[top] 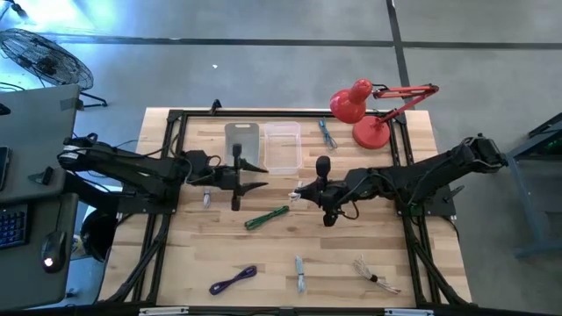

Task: Pick & Place USB Port
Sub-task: Put the top right white charger cable into the gray bin

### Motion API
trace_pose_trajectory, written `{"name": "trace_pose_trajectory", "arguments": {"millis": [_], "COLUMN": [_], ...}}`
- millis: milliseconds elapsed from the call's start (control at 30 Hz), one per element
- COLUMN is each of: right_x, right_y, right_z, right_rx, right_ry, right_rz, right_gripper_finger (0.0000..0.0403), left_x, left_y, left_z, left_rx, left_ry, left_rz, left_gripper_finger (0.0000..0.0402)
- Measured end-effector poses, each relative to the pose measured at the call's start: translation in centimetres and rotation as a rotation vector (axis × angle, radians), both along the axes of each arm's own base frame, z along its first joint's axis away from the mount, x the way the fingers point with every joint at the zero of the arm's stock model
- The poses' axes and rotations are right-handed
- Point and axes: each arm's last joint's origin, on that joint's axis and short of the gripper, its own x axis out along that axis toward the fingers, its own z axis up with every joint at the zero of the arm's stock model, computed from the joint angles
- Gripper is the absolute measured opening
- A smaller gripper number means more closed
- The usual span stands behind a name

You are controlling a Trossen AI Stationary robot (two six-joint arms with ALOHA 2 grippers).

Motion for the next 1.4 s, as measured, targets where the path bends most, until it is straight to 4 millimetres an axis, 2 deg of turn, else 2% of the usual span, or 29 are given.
{"name": "trace_pose_trajectory", "arguments": {"millis": [200, 400, 633, 1133, 1400], "right_x": [0.5, 2.4, 3.8, 4.0, 4.0], "right_y": [-0.3, -0.3, 0.1, 0.1, 0.1], "right_z": [1.0, 0.7, 1.3, 1.9, 2.1], "right_rx": [-0.012, -0.054, -0.073, -0.091, -0.090], "right_ry": [-0.026, -0.003, 0.003, -0.025, -0.040], "right_rz": [0.045, 0.040, 0.077, 0.065, 0.075], "right_gripper_finger": [0.0011, 0.0011, 0.0011, 0.0010, 0.0010], "left_x": [0.6, 1.8, 2.2, 2.2, 3.1], "left_y": [-0.3, -0.6, -0.6, -0.8, -0.9], "left_z": [-0.1, -1.0, -1.4, -1.4, -2.5], "left_rx": [-0.025, -0.028, -0.026, -0.027, -0.032], "left_ry": [-0.035, -0.040, -0.028, -0.024, -0.005], "left_rz": [-0.093, -0.138, -0.145, -0.190, -0.189], "left_gripper_finger": [0.0147, 0.0147, 0.0147, 0.0147, 0.0147]}}
